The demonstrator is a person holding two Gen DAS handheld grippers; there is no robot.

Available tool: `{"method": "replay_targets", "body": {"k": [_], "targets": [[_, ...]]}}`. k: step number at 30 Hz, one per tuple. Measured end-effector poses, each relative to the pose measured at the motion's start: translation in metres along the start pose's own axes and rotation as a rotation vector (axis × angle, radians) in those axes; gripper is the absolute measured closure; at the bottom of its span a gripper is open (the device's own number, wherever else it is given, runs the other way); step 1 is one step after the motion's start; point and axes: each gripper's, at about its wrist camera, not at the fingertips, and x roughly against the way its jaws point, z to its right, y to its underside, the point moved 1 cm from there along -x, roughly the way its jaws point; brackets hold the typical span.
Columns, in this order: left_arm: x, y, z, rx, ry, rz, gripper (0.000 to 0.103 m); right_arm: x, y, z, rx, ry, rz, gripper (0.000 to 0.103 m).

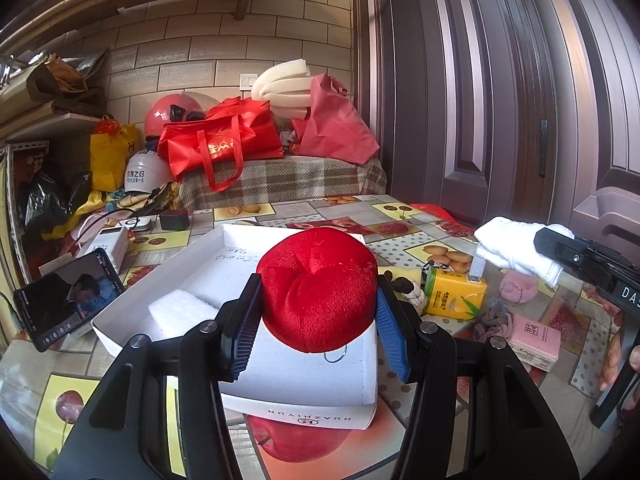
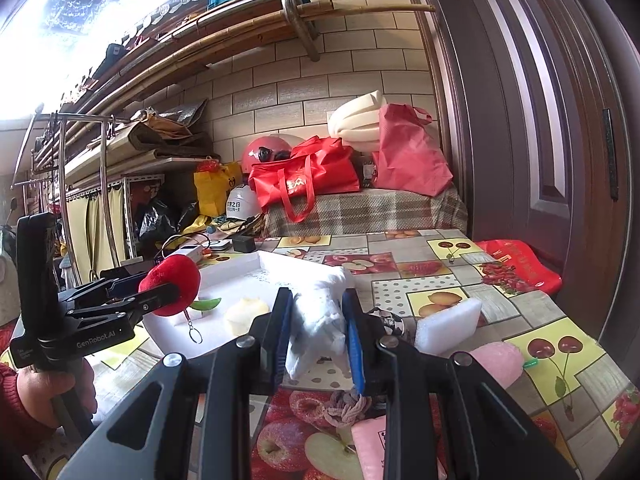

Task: Organize soft objects
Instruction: 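Carry the red plush over the white box with the left tool while the right lifts the white sock, then lower the red plush and white sock into the box and open both tools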

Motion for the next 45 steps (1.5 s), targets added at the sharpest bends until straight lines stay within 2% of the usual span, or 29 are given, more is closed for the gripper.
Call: {"method": "replay_targets", "body": {"k": [9,19,26,34,39,45], "targets": [[-0.004,0.002,-0.019,0.022,-0.036,-0.022,0.049,-0.011,-0.001,-0.016,0.023,-0.004,-0.005,0.078],[-0.012,0.000,-0.031,0.010,-0.071,-0.025,0.049,-0.036,0.000,-0.045,0.066,-0.053,-0.029,0.078],[-0.021,-0.001,-0.060,0.045,-0.122,-0.027,0.049,-0.065,0.003,-0.074,0.119,-0.096,-0.077,0.079],[-0.039,-0.004,-0.073,0.031,-0.168,-0.037,0.049,-0.098,0.007,-0.103,0.142,-0.155,-0.126,0.079],[-0.055,-0.008,-0.078,0.013,-0.191,-0.046,0.049,-0.116,0.004,-0.110,0.143,-0.141,-0.130,0.079],[-0.073,-0.014,-0.091,0.047,-0.205,-0.062,0.049,-0.150,-0.003,-0.110,0.148,-0.091,-0.134,0.078]]}}
